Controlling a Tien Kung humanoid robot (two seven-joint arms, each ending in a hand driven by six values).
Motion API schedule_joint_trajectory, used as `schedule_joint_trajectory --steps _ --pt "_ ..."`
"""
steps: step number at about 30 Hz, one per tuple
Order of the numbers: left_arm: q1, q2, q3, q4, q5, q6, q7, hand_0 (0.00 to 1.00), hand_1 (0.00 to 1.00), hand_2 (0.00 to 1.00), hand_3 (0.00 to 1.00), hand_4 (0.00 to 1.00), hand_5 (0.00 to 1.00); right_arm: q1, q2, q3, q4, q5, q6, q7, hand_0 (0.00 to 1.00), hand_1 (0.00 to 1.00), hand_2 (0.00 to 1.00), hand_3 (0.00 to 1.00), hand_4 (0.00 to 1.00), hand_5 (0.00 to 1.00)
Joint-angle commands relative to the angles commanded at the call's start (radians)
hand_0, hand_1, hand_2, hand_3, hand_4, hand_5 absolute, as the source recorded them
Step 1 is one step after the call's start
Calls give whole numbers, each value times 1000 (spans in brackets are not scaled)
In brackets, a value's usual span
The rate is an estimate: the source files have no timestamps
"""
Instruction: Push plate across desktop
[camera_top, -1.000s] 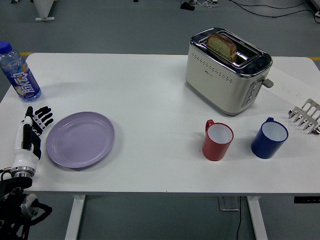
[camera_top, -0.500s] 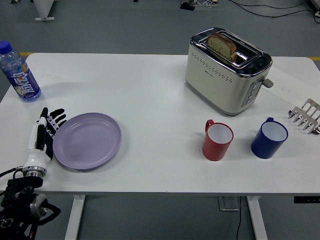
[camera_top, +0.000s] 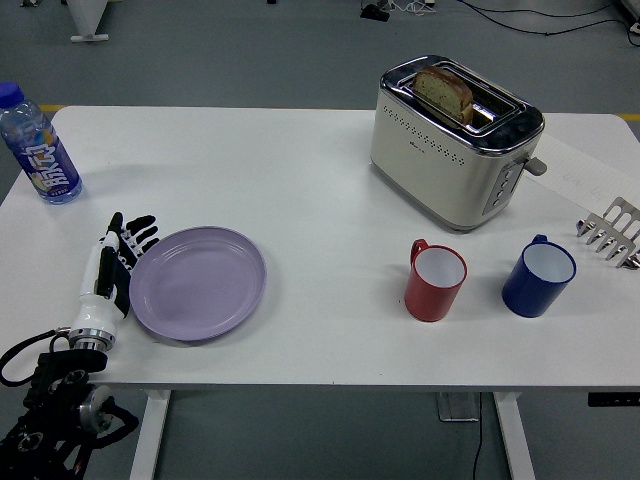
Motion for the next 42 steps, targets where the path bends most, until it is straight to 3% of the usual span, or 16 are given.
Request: schedule_joint_trajectory --steps 26,42 --pt "2 0 152 -34 -66 28 -24 762 797 783 644 623 998 -12 -3 -8 0 4 0 0 639 603 668 611 180 114" --pt "-27 0 267 -48 -112 31 -31 764 796 783 644 620 998 -5 -3 -6 0 9 -2 2 639 603 669 611 182 114"
